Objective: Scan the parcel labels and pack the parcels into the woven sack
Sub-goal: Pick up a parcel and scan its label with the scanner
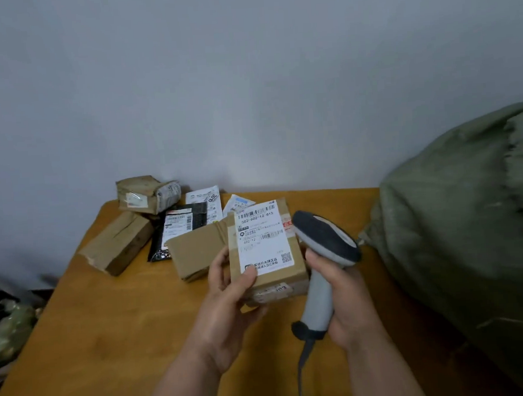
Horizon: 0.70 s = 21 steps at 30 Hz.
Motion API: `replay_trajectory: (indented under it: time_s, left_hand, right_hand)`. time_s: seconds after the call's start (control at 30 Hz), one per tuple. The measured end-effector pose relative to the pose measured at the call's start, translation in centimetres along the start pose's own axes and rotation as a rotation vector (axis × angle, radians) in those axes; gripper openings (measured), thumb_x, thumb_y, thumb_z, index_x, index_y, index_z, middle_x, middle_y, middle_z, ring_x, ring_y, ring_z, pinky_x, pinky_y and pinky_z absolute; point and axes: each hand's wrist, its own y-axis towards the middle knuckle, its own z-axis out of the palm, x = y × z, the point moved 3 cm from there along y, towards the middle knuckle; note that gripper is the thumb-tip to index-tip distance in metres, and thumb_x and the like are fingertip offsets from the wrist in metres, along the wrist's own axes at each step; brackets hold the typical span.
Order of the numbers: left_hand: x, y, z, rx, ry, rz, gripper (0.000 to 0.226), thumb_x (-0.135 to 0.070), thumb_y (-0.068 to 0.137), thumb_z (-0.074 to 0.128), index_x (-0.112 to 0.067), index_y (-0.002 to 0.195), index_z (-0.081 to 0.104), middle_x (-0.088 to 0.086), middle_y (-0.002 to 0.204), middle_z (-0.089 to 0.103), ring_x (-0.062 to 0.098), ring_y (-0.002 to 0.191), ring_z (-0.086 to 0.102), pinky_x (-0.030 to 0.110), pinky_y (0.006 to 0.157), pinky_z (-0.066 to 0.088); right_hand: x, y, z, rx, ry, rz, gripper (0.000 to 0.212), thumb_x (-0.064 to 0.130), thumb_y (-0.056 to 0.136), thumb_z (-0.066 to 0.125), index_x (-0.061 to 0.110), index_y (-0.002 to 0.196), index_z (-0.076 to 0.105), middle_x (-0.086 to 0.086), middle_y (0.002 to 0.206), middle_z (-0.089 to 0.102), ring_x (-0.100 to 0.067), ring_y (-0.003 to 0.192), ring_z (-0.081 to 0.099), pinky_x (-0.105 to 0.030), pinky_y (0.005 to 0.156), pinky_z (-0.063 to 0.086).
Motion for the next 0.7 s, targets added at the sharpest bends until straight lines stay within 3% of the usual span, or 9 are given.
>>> replay_trajectory:
  time_s: [0.13,0.23,0.4,0.47,0.57,0.7]
  left_hand:
    - [-1.5,-4.6,-2.9,-0.074,0.038,0.121,0.104,-0.020,0.061,0.087,-0.052,0.144,0.032,-0.007,0.127,0.068,0.019,0.114,0.066,0.041,0.097,0.051]
    - [-3.0,-7.4,-4.9,-0.119,0.042,0.198,0.117,-0.024,0.055,0.090,-0.048,0.150,0.027,-0.006,0.132,0.065,0.022,0.123,0.060,0.046,0.111,0.042]
    - [-4.9,-11.3,-6.0,-0.131,0.031,0.309,0.121,-0.032,0.046,0.094,-0.045,0.149,0.033,-0.007,0.132,0.065,0.020,0.126,0.058,0.047,0.112,0.040]
    - [-5.3,-12.6,-6.1,-0.126,0.018,0.332,0.121,-0.033,0.046,0.094,-0.046,0.150,0.031,-0.006,0.136,0.062,0.020,0.127,0.056,0.047,0.113,0.039]
    - [-5.7,-14.2,-6.0,-0.114,0.026,0.369,0.115,-0.027,0.055,0.092,-0.045,0.151,0.030,-0.006,0.137,0.060,0.019,0.127,0.056,0.047,0.113,0.039]
    - [-5.9,-15.9,-5.8,-0.098,0.022,0.398,0.110,-0.020,0.060,0.088,-0.042,0.151,0.031,-0.008,0.134,0.063,0.017,0.127,0.057,0.046,0.113,0.040]
  right_hand:
    - [-0.5,-4.4,1.5,-0.064,-0.163,-0.010,0.031,0.032,0.066,0.083,0.034,0.096,0.077,0.007,0.092,0.077,-0.023,0.095,0.071,-0.037,0.077,0.050]
    - [-0.6,-7.6,2.8,-0.070,-0.248,0.000,0.023,0.029,0.070,0.086,0.024,0.090,0.077,0.005,0.082,0.075,-0.025,0.094,0.068,-0.035,0.072,0.046]
    - [1.0,-12.5,5.7,0.094,-0.380,-0.093,0.034,0.043,0.055,0.081,0.035,0.088,0.076,0.014,0.077,0.074,-0.009,0.083,0.069,-0.027,0.070,0.046]
    - [1.4,-14.1,6.4,0.140,-0.401,-0.123,0.043,0.045,0.053,0.082,0.032,0.093,0.074,0.015,0.077,0.073,-0.011,0.086,0.068,-0.025,0.071,0.048]
    - [2.0,-15.9,6.9,0.163,-0.414,-0.162,0.064,0.055,0.041,0.082,0.032,0.101,0.073,0.013,0.081,0.072,-0.020,0.096,0.065,-0.038,0.085,0.053]
    - [2.6,-17.9,7.1,0.203,-0.437,-0.228,0.053,0.054,0.042,0.082,0.063,0.092,0.067,0.020,0.087,0.074,-0.018,0.098,0.065,-0.042,0.089,0.053]
